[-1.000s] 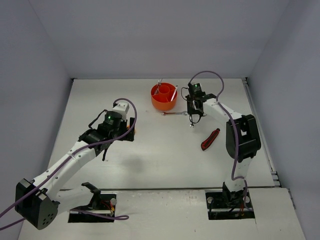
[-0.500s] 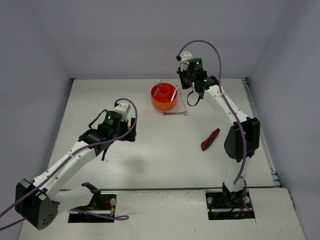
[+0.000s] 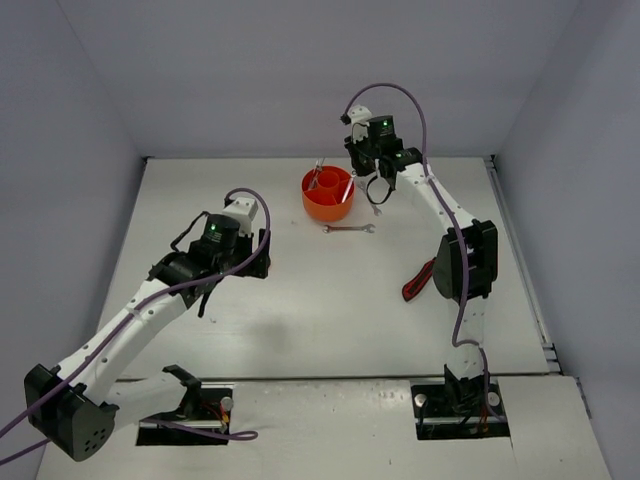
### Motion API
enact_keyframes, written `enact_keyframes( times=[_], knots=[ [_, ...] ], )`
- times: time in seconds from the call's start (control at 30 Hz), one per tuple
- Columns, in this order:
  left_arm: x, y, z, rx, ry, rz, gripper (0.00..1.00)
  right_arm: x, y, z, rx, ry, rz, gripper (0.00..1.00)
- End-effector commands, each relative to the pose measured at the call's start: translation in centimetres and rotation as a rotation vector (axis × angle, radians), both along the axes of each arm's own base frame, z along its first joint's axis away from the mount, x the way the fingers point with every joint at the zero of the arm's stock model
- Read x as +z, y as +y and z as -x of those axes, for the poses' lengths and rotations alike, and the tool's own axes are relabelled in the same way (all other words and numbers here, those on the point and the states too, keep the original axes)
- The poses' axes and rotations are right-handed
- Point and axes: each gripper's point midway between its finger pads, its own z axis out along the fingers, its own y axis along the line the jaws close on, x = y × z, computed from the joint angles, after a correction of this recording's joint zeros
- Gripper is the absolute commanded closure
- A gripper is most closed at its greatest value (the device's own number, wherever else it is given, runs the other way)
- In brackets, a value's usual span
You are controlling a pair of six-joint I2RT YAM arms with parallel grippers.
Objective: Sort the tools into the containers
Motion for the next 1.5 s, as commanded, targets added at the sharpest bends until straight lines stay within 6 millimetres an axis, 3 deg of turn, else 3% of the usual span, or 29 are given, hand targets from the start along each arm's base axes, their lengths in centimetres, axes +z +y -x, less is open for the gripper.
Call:
enact_keyframes(
  times=[0.0,0.1,0.17,0.33,0.6,0.8,1.2,1.47],
  knots=[
    [1.6,0.4,0.1,0.021,-0.041,0.02,0.25,1.7,-3.4,-1.3,-0.132,-0.032,-0.063,0.83],
    [1.1,0.4,0.5,0.028,-0.027,0.038,0.25,1.1,-4.6,-1.8,-0.207,-0.026,-0.06,0.65],
    [1.1,0.4,0.7,0.035,-0.023,0.051,0.25,0.2,-5.1,-1.9,-0.231,-0.009,-0.062,0.59],
    [1.2,0.8,1.4,0.049,-0.028,0.068,0.25,-2.8,-6.4,-2.2,-0.275,0.052,-0.066,0.59],
    [1.1,1.4,2.3,0.073,-0.019,0.081,0.25,-8.2,-5.9,-2.1,-0.255,0.15,-0.049,0.58],
    [1.0,1.6,2.6,0.08,-0.018,0.084,0.25,-10.8,-6.0,-2.0,-0.265,0.194,-0.034,0.58],
    [1.0,2.0,2.9,0.097,-0.028,0.092,0.25,-16.8,-6.8,-0.9,-0.314,0.298,0.01,0.68],
    [1.4,2.0,2.5,0.088,-0.046,0.075,0.25,-19.6,-8.3,1.8,-0.387,0.375,0.046,0.83]
  ],
)
